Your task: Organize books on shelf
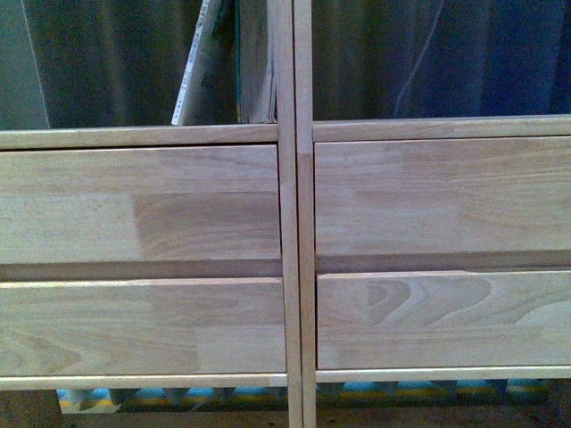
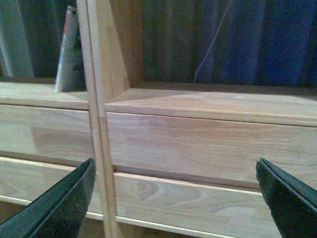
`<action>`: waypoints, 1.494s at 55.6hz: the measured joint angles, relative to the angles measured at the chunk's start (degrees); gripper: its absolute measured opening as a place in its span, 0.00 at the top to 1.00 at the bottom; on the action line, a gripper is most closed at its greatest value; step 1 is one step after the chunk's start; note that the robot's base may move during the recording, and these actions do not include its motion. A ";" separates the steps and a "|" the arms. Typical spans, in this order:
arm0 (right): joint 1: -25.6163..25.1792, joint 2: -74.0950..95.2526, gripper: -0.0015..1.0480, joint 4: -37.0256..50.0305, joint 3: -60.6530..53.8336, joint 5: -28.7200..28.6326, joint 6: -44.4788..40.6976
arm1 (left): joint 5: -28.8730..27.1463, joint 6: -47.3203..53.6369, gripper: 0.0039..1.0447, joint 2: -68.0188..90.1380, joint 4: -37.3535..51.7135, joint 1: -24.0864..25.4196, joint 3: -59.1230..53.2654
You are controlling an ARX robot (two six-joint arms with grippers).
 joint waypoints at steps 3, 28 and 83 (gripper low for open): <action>-0.22 -0.79 0.07 -0.66 -0.50 1.44 -2.69 | 5.33 -2.43 0.07 -7.52 -1.22 4.55 -4.55; 3.58 -7.39 0.20 -13.09 -0.90 9.90 -3.67 | -0.39 -8.90 0.24 -29.99 -22.64 14.64 -16.26; -7.56 -20.02 0.97 -11.69 -20.57 -0.63 -0.55 | -24.24 0.17 0.98 -44.15 -27.50 -2.03 -36.28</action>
